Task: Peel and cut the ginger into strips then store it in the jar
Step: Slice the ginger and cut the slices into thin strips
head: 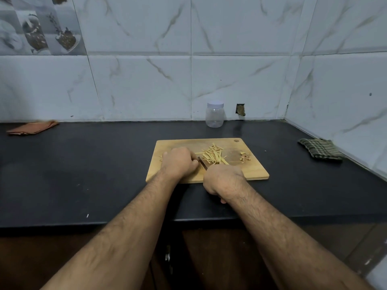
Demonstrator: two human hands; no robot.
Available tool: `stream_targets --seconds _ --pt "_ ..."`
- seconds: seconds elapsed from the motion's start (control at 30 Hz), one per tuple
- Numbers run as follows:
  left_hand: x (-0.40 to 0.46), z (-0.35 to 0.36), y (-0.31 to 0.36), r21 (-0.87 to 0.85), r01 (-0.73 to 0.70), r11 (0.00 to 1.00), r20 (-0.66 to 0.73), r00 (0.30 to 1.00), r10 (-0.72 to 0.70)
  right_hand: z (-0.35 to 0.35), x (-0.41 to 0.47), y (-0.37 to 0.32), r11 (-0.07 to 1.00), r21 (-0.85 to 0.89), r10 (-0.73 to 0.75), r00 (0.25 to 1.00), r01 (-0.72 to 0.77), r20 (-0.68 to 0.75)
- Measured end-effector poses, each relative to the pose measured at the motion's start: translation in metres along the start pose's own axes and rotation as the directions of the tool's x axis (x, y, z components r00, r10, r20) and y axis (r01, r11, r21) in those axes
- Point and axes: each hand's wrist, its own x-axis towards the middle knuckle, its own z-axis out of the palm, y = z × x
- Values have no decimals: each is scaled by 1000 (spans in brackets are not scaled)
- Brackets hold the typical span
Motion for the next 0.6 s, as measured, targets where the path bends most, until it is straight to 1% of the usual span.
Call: stream_targets --seconds 0.1,0.17,0.3,0.5,0.6 --pt "14 -6 2 -56 96 994 67 993 -92 1 1 -1 998 -46 -32 999 31 -7" --pt "21 -7 4 -90 134 987 97 987 -125 1 1 -1 996 -78 -51 999 50 -10" --pt "27 -7 7 -94 192 977 105 978 -182 3 1 0 995 -90 -48 999 48 0" --pt "28 -6 13 -87 233 969 91 970 -225 0 0 2 998 -48 -31 999 32 23" --pt "27 -4 13 -97 246 965 77 968 -239 -1 -4 2 998 -55 -28 999 29 20"
